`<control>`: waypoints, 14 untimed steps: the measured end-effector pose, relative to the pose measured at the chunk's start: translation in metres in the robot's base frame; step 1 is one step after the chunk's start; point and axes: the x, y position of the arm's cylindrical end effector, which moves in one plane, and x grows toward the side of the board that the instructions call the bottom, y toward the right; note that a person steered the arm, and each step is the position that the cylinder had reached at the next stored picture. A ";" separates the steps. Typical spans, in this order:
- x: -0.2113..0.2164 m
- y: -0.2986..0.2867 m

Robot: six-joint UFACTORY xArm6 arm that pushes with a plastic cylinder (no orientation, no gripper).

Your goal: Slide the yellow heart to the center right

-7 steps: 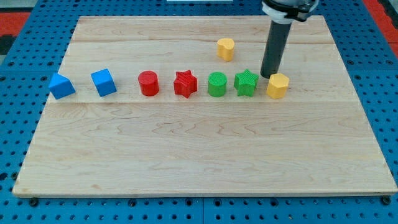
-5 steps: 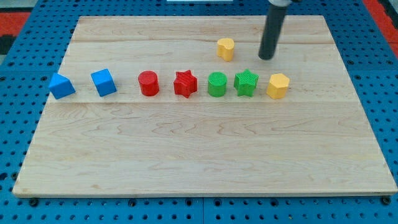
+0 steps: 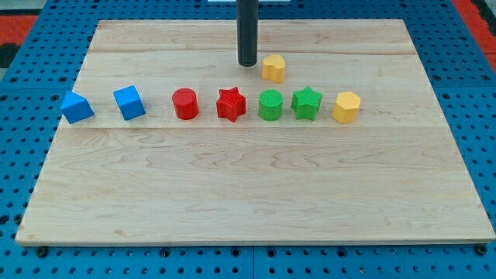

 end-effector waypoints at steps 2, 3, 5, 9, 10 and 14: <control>0.003 0.152; -0.028 0.093; 0.031 0.054; 0.075 0.179; 0.062 0.182; 0.075 0.222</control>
